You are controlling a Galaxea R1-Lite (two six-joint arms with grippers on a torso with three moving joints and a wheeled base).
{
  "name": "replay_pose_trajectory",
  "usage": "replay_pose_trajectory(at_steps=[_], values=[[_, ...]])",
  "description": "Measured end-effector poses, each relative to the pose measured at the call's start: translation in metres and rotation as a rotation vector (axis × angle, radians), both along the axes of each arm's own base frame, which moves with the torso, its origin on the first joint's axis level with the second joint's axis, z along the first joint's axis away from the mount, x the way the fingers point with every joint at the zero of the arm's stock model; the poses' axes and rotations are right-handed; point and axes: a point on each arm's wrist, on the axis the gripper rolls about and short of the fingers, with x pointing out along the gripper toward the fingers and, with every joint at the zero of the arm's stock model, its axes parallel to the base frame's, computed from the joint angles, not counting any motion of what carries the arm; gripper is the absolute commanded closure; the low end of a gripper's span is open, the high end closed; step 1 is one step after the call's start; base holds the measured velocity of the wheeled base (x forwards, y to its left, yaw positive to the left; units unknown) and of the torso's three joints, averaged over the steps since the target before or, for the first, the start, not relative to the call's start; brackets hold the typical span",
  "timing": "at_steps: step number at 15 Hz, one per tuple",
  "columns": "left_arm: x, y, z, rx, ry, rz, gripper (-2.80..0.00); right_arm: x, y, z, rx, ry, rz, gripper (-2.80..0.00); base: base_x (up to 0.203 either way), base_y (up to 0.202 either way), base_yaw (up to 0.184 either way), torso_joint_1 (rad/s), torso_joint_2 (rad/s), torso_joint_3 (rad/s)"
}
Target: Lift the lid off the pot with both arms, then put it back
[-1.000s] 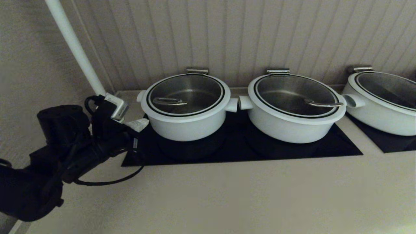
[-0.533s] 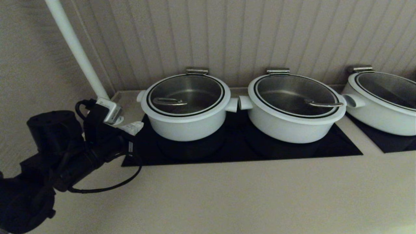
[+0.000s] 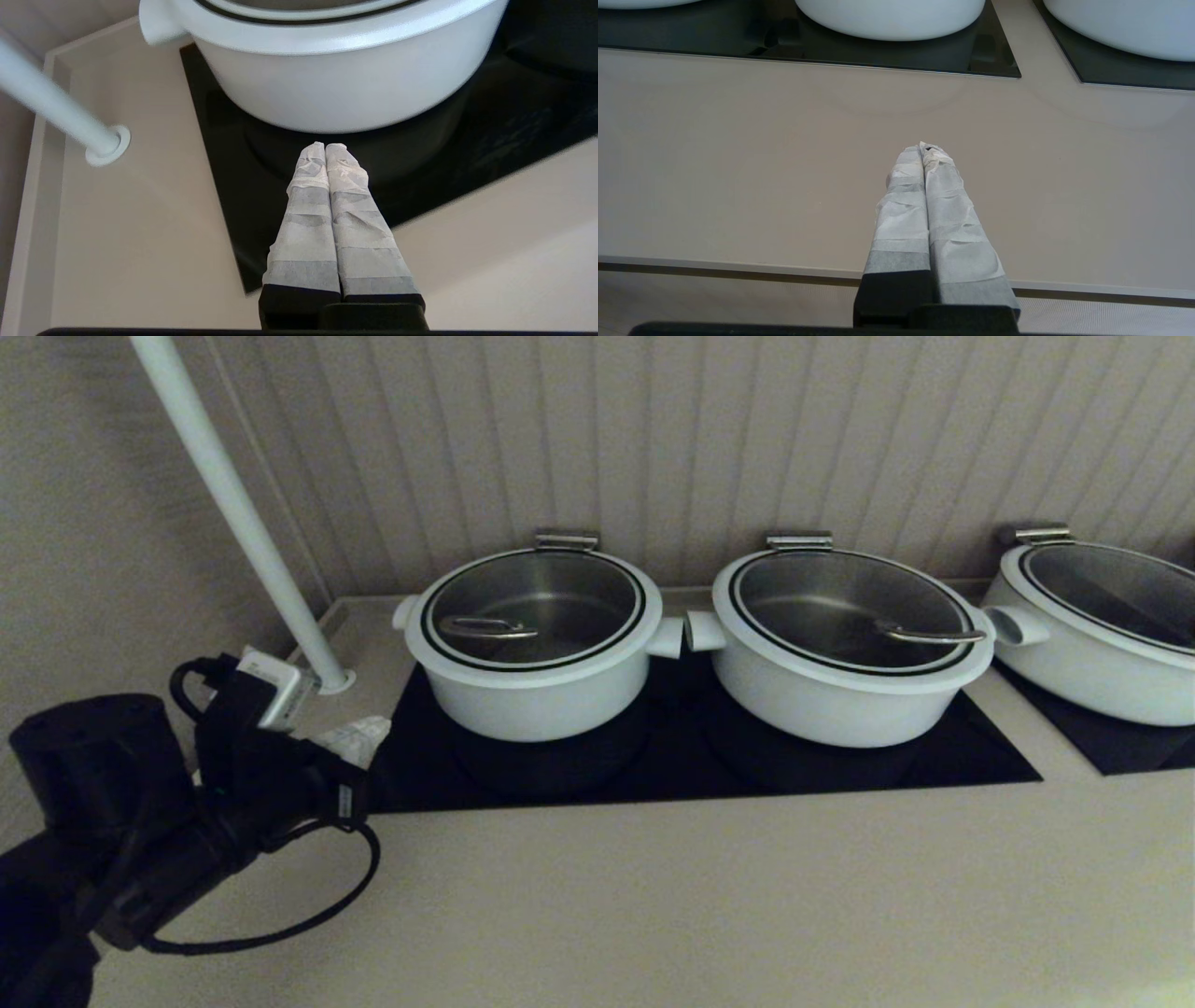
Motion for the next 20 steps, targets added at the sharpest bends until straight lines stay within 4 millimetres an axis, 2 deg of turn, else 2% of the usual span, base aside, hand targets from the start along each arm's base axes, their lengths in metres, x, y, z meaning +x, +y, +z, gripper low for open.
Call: replay_pose_trajectory(at_steps=[8, 12, 20], values=[[-0.03, 0.009, -0.005, 0.014, 0.013, 0.031, 0.0, 0.0, 0.0, 0.0, 0.0, 0.0, 0.0, 0.0, 0.0, 0.0, 0.0, 0.0, 0.0, 0.0], [-0.049, 0.023, -0.011, 0.02, 0.029, 0.1, 0.0, 0.0, 0.0, 0.0, 0.0, 0.0, 0.0, 0.0, 0.0, 0.0, 0.0, 0.0, 0.0, 0.0], [-0.085, 0.033, -0.023, 0.056, 0.039, 0.119, 0.0, 0.0, 0.0, 0.0, 0.001, 0.0, 0.0, 0.0, 0.0, 0.0, 0.0, 0.0, 0.0, 0.0]])
